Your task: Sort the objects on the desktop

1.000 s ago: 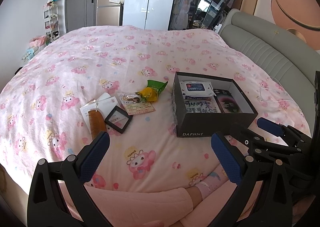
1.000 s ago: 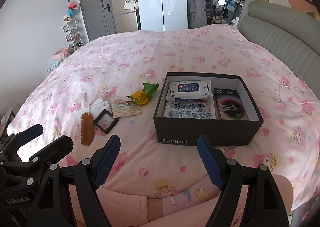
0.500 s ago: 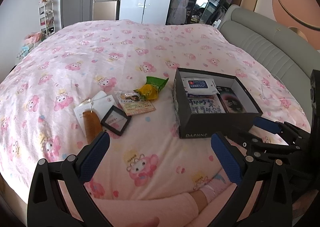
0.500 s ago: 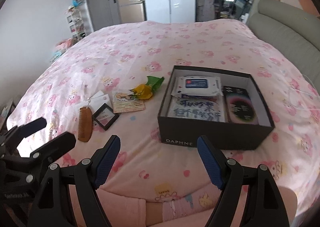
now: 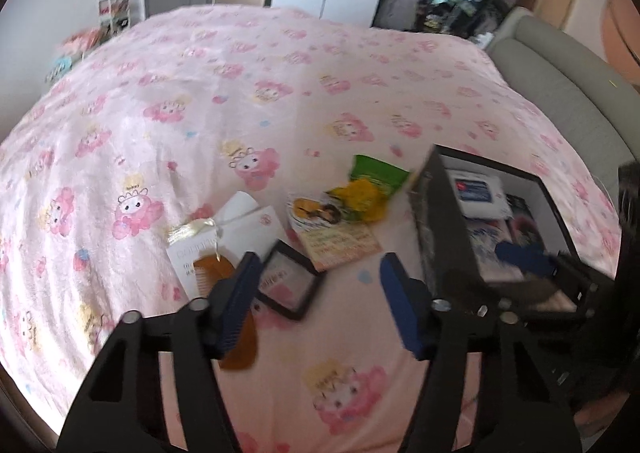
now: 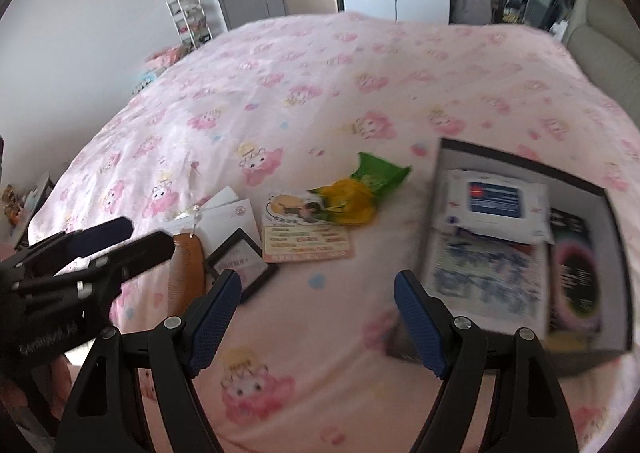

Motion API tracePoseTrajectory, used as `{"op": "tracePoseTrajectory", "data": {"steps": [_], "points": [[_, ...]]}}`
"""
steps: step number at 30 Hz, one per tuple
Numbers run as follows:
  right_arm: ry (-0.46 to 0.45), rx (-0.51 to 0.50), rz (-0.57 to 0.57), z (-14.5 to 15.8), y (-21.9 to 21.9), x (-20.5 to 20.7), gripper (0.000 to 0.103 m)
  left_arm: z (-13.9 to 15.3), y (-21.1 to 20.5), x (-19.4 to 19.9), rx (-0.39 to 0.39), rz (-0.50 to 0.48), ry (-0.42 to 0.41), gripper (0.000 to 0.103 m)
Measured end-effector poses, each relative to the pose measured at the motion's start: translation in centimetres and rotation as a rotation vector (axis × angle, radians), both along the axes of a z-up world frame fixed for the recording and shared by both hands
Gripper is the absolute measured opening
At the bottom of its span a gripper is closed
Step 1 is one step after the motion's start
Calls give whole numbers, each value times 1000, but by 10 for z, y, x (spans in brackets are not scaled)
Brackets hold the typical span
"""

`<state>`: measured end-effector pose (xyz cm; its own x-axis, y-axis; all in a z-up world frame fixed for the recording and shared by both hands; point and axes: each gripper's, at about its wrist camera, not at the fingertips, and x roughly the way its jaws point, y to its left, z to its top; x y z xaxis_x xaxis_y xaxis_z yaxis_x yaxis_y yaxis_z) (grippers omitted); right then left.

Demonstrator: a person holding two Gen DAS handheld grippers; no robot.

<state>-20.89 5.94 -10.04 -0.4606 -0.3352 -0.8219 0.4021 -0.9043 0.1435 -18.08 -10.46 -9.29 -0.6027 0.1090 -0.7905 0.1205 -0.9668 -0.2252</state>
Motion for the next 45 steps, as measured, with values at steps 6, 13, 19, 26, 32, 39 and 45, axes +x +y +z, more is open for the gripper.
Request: {"op": "tracePoseTrajectory", "data": {"steps": [6,13,19,26,32,39,45], "points": [[-57,49,-54,-40,-36,-53,71,-40,-20,-66,95,66,-98,56],[-70,139,-243,-78,-41,-106,70,-77,-23,-124,197,67,-176,56],[-159,113,-341,-111,-34,-126,70,-119,-22,-146,301,24,-216,38],[-210,38,-311,-133,-30,-135,70,-147,-23,-162,409,15,-240,39],[-166,-15,-261,-125,-32,-133,48,-156,-14,-180,424,-19,-220,47],[-121,-27,-228,-103,-36,-121,40,-157,-7,-180,392,-32,-229,40],[-113,15,-143,-86,-51,-90,40,-146,-11,-142,368,8,-251,36]]}}
